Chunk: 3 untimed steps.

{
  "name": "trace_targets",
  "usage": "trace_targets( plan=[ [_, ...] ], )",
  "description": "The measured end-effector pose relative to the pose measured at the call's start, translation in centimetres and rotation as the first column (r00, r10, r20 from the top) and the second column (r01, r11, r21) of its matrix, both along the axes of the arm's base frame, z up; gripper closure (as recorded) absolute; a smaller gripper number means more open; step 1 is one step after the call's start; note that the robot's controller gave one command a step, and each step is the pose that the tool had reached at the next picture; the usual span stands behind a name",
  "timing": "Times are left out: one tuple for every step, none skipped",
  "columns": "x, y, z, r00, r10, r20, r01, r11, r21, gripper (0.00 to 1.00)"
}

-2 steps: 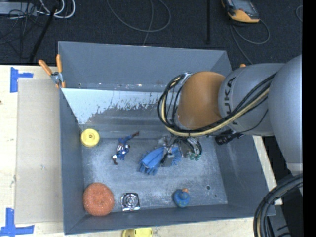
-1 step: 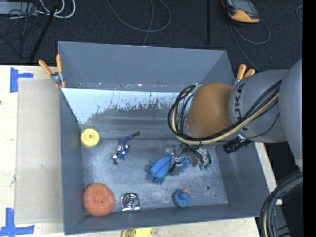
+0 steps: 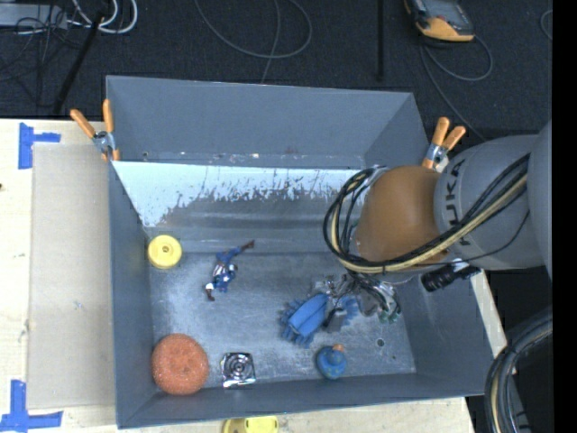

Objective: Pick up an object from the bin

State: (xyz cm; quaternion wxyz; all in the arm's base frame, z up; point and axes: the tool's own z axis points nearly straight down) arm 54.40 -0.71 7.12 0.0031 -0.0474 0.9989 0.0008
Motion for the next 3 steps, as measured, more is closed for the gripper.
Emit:
trace_targets(
  plan=[
    [1.7,0.7,12.9,0.999,0.052,-0.005,-0.052,0.999,-0.001,1.00],
    [1.6,0.7,12.9,0.999,0.051,-0.005,-0.051,0.999,-0.001,1.00],
    [-0.1,1.7,27.4,1.000,0.028,-0.003,-0.028,1.000,-0.002,1.00]
  ],
)
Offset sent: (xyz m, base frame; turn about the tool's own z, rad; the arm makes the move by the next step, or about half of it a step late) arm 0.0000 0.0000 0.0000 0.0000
